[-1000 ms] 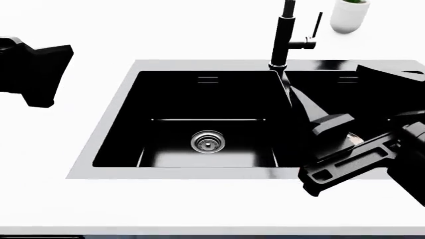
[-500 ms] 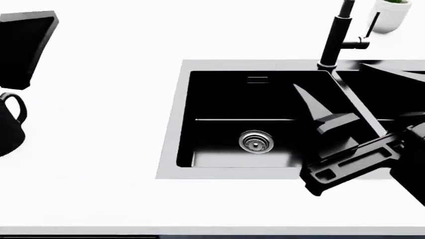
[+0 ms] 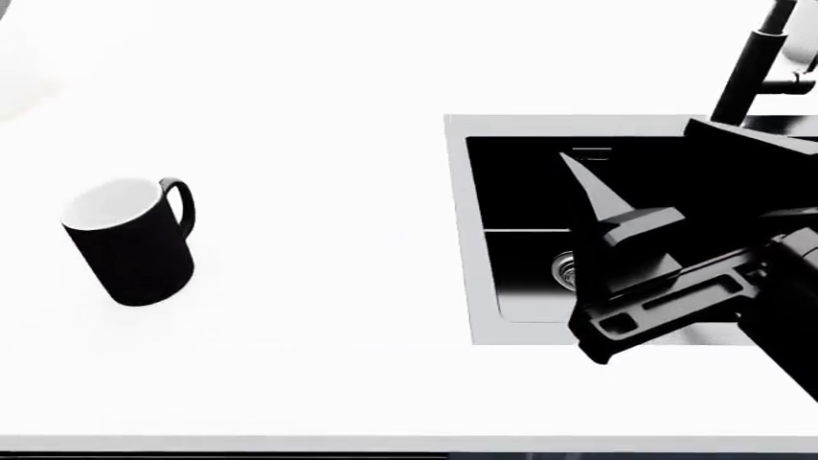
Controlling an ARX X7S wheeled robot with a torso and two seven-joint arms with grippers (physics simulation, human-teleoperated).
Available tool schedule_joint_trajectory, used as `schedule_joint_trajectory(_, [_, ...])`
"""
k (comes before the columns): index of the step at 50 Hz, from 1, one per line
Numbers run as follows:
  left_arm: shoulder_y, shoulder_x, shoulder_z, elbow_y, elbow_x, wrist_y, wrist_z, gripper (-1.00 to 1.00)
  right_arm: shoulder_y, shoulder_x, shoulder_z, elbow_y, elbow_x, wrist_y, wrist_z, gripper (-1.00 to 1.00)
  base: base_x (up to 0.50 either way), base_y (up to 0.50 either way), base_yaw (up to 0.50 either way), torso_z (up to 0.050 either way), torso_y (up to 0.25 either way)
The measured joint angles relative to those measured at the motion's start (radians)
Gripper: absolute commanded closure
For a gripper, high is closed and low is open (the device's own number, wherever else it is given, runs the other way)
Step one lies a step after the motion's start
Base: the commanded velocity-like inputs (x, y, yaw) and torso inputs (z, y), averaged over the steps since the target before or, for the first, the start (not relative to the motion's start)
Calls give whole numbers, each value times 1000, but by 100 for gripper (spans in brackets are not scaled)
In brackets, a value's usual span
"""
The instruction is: Pick the mug and mug and place them in the sink. Then turn on the water.
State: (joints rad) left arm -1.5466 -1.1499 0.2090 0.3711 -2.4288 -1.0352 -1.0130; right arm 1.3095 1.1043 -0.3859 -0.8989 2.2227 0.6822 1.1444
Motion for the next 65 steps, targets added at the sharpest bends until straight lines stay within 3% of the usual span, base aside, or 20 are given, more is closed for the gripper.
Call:
schedule_joint_trajectory(7, [131, -32, -87, 57, 43, 15, 30, -100, -29, 13, 23, -8, -9, -23, -10, -100, 0, 84, 0, 0, 0])
schedule_joint_trajectory(14, [323, -45, -246, 126, 90, 7, 54, -100, -59, 36, 57, -20, -11, -51, -19, -100, 0, 0, 0, 0, 0])
schedule_joint_trajectory(23, [594, -3, -494, 205, 125, -65, 50, -100, -87, 61, 90, -33, -9, -78, -27, -100, 0, 0, 0, 0, 0])
schedule_joint_trajectory(36, [851, 82, -744, 273, 142, -186, 38, -100, -118, 68, 113, -40, -16, -98, -36, -100, 0, 0, 0, 0, 0])
schedule_joint_trajectory(49, [996, 210, -892, 316, 218, -344, 62, -100, -129, 57, 112, -40, -21, -99, -40, -100, 0, 0, 0, 0, 0])
schedule_joint_trajectory(65, [1081, 312, -969, 364, 373, -469, 125, -100, -147, 60, 123, -44, -19, -104, -47, -100, 0, 0, 0, 0, 0])
